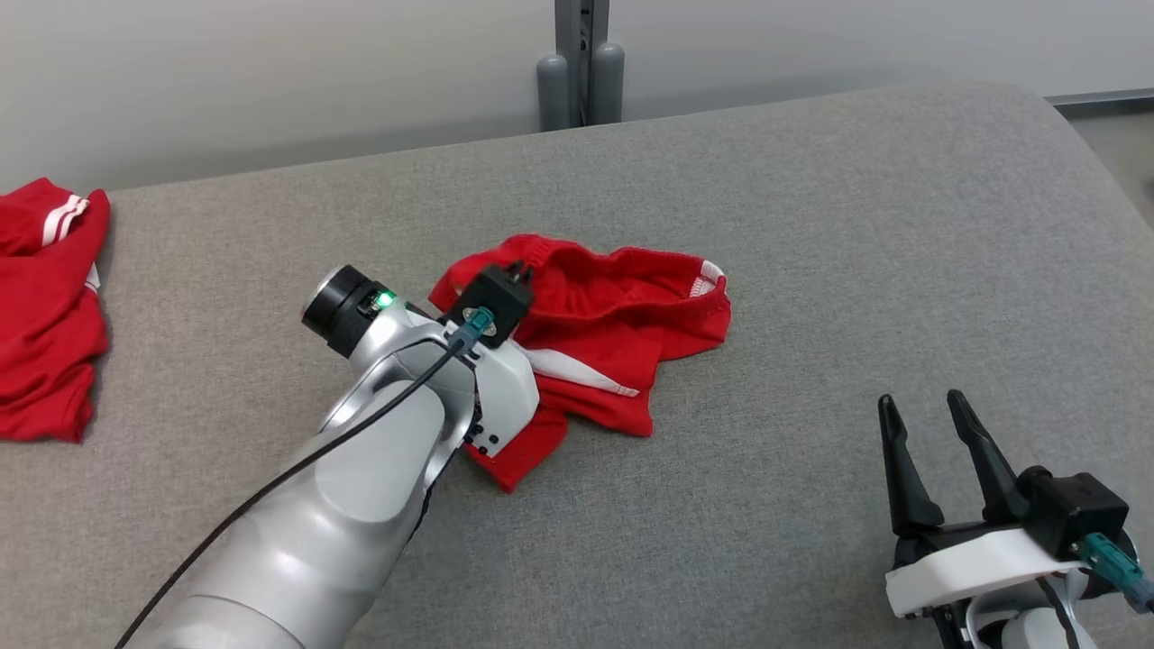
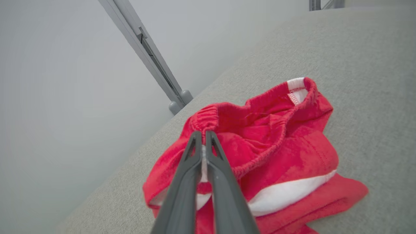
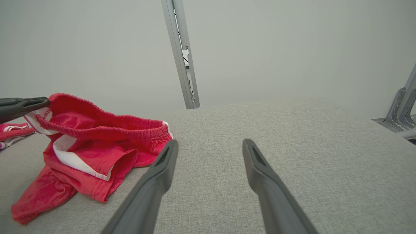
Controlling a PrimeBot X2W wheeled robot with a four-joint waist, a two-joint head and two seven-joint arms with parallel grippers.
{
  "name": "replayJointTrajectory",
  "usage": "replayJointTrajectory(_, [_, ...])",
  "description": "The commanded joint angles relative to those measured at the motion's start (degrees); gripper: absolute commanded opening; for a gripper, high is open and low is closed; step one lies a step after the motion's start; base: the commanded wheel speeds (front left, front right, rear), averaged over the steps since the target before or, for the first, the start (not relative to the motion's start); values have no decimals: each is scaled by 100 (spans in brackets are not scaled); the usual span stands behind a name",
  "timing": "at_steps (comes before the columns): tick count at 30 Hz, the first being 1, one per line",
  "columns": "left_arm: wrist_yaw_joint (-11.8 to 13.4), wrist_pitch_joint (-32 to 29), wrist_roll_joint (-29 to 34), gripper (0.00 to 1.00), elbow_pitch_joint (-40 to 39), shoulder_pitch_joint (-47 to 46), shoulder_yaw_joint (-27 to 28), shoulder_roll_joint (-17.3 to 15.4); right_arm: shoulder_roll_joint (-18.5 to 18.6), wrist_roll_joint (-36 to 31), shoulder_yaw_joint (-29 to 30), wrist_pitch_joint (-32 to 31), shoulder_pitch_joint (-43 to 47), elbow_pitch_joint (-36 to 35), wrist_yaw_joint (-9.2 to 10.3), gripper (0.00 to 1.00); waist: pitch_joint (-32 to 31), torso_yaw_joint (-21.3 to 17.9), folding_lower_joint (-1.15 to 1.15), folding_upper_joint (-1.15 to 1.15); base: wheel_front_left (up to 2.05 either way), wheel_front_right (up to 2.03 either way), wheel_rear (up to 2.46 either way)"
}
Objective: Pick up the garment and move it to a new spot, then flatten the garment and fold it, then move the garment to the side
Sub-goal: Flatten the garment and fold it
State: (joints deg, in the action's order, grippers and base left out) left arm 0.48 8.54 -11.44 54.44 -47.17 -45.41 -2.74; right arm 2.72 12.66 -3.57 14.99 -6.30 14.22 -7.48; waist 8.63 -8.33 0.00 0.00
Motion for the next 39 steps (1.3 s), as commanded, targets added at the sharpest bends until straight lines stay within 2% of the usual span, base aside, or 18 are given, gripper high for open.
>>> replayJointTrajectory(1, [87, 79, -90, 0, -10, -102, 84, -27, 33, 1, 43, 31, 25, 12, -3, 100, -31, 37, 0, 0, 0, 0, 0])
replayJointTrajectory(8, [375, 297, -637, 0, -38, 123, 687, -312, 33, -61, 133, 31, 101, 4, -3, 100, -208, 283, 0, 0, 0, 0, 0])
replayJointTrajectory(16, [510, 215, -1154, 0, 75, 925, 1096, -724, 34, -93, 199, 31, 180, -24, -3, 100, -308, 591, 0, 0, 0, 0, 0])
replayJointTrajectory(24, [541, 245, -1536, 0, 138, 1648, 1300, -740, 34, -116, 167, 31, 149, -23, -3, 100, -302, 760, 0, 0, 0, 0, 0])
replayJointTrajectory(31, [427, 164, -1739, 0, 197, 2015, 1306, -677, 34, -116, 160, 31, 135, 16, -3, 100, -306, 776, 0, 0, 0, 0, 0])
replayJointTrajectory(35, [459, 189, -1771, 0, 187, 2139, 1297, -698, 34, -99, 151, 31, 130, 36, -3, 100, -310, 758, 0, 0, 0, 0, 0])
replayJointTrajectory(36, [490, 224, -1783, 20, 160, 2144, 1319, -706, 34, -91, 153, 31, 129, 36, -3, 100, -308, 754, 0, 0, 0, 0, 0])
replayJointTrajectory(37, [490, 224, -1783, 20, 160, 2144, 1319, -706, 34, -91, 153, 31, 129, 36, -3, 100, -308, 754, 0, 0, 0, 0, 0])
replayJointTrajectory(38, [519, 274, -1782, 50, 129, 2132, 1332, -725, 34, -87, 153, 31, 128, 37, -3, 100, -305, 749, 0, 0, 0, 0, 0])
replayJointTrajectory(39, [546, 335, -1775, 100, 80, 2110, 1349, -742, 34, -87, 155, 31, 128, 38, -3, 100, -305, 745, 0, 0, 0, 0, 0])
